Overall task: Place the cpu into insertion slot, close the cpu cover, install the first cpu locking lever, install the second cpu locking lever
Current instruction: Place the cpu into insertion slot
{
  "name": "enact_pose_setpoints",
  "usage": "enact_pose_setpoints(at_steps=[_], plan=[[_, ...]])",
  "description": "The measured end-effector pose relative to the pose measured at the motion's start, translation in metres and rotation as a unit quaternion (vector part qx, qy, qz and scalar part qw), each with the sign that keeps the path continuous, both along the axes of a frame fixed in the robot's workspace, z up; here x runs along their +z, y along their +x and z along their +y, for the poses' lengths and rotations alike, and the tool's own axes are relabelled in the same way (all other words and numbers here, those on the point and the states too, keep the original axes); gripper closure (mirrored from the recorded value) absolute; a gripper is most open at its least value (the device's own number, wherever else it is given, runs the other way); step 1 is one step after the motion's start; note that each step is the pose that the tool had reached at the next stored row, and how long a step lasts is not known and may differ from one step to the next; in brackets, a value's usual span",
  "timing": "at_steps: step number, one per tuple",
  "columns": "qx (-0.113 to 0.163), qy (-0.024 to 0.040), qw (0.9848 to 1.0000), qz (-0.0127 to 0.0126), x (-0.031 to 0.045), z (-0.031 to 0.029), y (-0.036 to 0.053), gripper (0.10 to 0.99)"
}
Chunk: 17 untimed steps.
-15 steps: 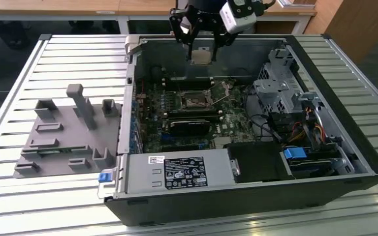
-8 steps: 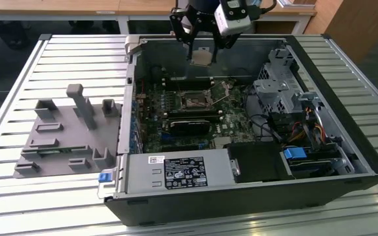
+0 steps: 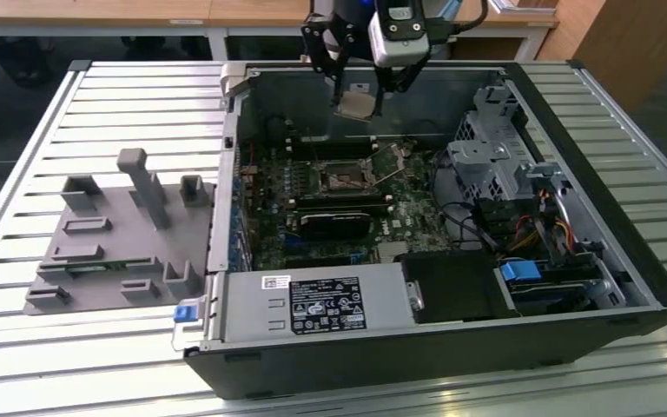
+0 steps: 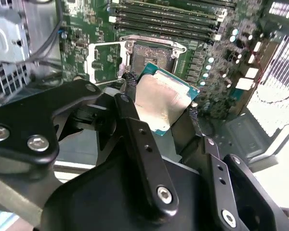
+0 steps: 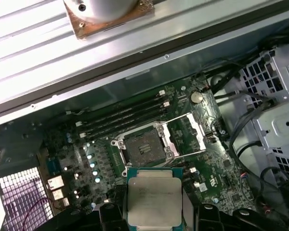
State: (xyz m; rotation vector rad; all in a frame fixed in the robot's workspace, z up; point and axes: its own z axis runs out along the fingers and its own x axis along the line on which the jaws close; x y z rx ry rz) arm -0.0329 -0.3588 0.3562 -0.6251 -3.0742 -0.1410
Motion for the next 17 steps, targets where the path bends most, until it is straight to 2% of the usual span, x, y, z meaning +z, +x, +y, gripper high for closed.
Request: enact_pose_setpoints(at_steps=[5,9,13,17], plan=[[-0.045,0.0000,0.9990,0.0000,-0.0027,0.0000,0.0000,0.545],[-0.082,0.0000,0.9967,0.0000,-0.0049,0.0000,0.0000,0.545],[-0.118,0.0000,0.9930,0.0000,-0.0070,0.0000,0.0000,0.545],[-0.154,0.0000,0.9881,0.0000,-0.0090,0.0000,0.0000,0.545]])
